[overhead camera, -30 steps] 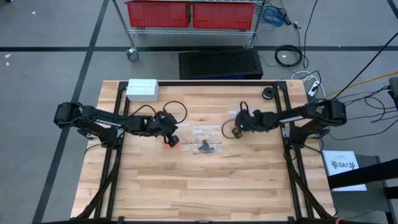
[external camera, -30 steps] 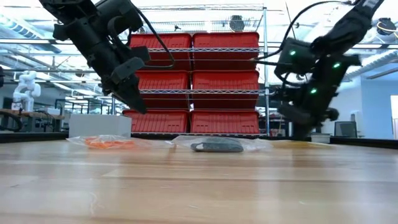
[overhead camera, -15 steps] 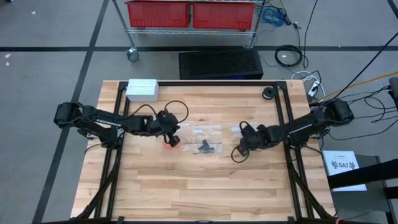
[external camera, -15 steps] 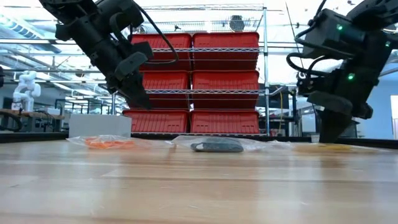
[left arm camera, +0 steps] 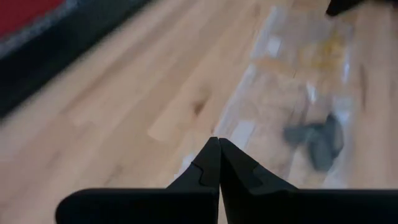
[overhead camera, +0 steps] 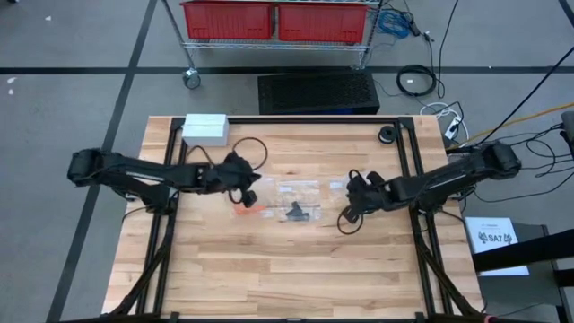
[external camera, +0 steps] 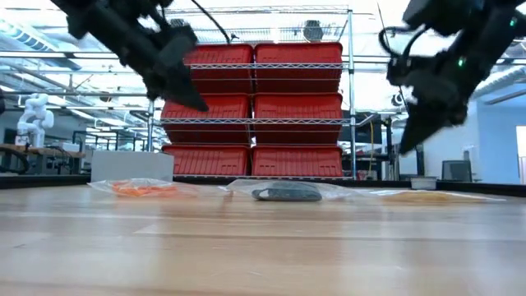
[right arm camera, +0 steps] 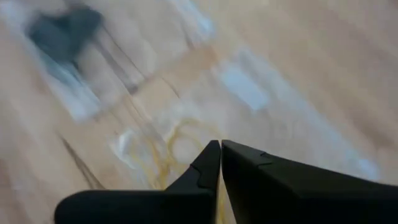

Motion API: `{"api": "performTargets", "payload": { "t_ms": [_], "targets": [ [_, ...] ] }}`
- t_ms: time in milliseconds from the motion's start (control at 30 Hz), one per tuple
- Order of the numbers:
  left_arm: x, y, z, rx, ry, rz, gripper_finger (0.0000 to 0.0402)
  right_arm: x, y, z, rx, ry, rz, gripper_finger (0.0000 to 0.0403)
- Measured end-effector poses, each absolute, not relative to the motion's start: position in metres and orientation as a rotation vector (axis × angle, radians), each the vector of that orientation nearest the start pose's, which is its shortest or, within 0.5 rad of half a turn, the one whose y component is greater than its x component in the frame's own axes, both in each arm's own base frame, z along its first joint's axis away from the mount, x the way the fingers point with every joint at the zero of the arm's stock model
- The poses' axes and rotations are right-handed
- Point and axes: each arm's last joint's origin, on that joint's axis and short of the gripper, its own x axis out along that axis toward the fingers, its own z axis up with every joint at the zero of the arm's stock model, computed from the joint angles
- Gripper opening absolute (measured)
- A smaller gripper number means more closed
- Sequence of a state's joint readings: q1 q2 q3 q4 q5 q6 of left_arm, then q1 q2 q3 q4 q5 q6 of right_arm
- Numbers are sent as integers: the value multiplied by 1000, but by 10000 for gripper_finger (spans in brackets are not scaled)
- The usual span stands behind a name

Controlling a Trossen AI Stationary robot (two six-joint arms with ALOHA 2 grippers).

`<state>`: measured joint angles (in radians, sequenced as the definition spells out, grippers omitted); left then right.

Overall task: Sort rubber bands
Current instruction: Return to Home Position

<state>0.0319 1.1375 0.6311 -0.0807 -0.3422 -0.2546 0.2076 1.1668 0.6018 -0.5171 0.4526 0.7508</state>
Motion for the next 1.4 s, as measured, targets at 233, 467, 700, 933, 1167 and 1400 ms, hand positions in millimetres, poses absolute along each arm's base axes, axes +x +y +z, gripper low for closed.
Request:
{"api": "performTargets", "payload": {
  "t_ms": [233,467,700,933,1167,1400],
  "targets": [
    [188,12,193,-158,179,295,4,184,31,187,129,590,-408,1],
    [169,41,182,-65,-100,211,4,189,-22,182,39,139,-198,0],
    [158,53,179,30,18,259,4,177,-50,212,-102,113,-158,0],
    [124,43,185,20,70,312,4,125,-34,224,-82,81,-225,0],
    [97,31,188,14,39,375,4,101,-21,204,-75,4,-263,0],
    [86,24,180,20,90,398,4,98,-17,190,-71,-106,-217,0]
  ]
}}
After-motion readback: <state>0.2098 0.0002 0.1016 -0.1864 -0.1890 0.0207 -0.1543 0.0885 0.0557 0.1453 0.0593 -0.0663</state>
